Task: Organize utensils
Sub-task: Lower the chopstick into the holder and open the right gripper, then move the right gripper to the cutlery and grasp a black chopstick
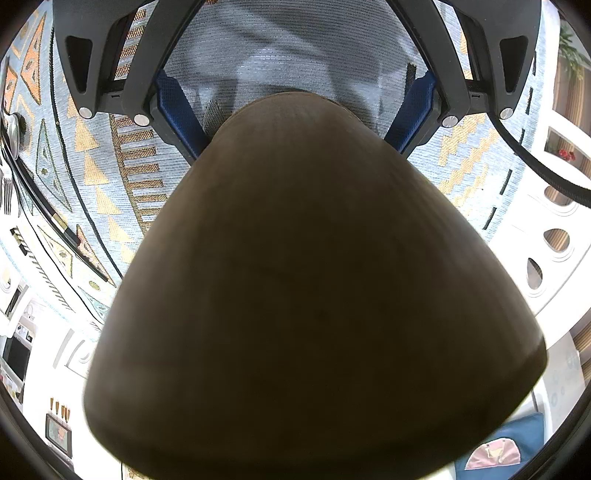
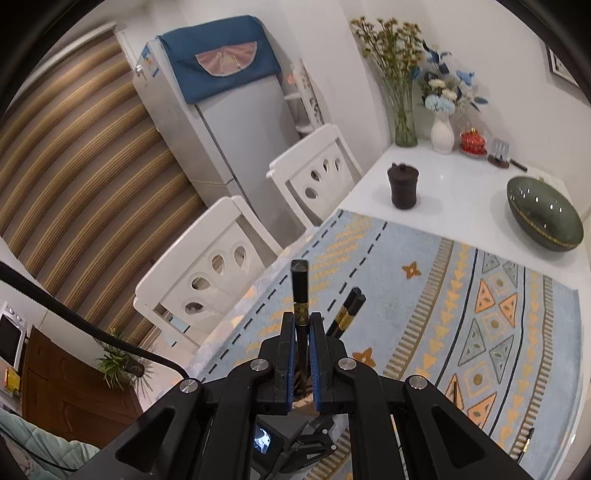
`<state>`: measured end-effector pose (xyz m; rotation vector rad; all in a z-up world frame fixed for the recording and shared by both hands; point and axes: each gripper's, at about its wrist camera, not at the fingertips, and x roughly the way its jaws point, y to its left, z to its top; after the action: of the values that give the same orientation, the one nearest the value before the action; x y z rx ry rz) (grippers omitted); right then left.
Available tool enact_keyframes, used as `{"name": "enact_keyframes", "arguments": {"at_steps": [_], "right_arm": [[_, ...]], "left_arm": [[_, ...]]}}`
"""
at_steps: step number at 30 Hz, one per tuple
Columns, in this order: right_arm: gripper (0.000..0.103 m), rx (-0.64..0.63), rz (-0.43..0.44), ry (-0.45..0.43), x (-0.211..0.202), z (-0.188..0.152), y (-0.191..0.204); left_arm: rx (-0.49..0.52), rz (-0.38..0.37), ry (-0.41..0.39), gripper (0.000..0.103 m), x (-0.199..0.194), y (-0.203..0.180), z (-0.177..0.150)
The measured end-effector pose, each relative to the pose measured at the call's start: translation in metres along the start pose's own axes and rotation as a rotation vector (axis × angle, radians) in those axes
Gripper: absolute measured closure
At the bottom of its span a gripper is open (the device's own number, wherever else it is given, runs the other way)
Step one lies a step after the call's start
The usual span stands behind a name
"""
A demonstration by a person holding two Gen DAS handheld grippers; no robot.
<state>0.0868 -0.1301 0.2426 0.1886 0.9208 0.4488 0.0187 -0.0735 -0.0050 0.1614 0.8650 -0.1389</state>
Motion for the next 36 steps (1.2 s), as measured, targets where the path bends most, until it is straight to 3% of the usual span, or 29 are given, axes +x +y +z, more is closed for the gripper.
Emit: {"name": "enact_keyframes", "arguments": {"at_steps": [6,12,15,19,24,33,36], "right_arm": [[0.095,0.044,0.005,0.029,0.005,0.001,-0.010],[0.090,0.078,-0.004,-0.011,-0.009,0.004,-0.021],[0.084,0.104,-0.015,-0.045,-0.019,0.005,-0.030],[0.066,0.141,-0.049,-0.089,-0.036,0.000,-0.048],[0.057,0.198,-0.104,-0.113,-0.056,-0.015,-0.073],[0.056,0.356,-0.197,-0.049,-0.063,-0.063,-0.124],[0.056,0.357,-0.280,0.004,-0.056,-0.080,-0.132]], "left_arm": [[0.000,0.000,0.000,0.009,0.000,0.000,0.000],[0.000,0.000,0.000,0.009,-0.003,0.001,0.002],[-0.001,-0.001,0.000,0.009,-0.002,0.002,0.001],[-0.001,-0.001,0.000,0.009,-0.002,0.002,0.001],[-0.001,-0.001,0.000,0.009,-0.002,0.002,0.000],[-0.003,0.000,0.002,0.008,-0.001,0.002,0.001],[-0.003,0.000,0.002,0.008,-0.001,0.002,0.001]]}}
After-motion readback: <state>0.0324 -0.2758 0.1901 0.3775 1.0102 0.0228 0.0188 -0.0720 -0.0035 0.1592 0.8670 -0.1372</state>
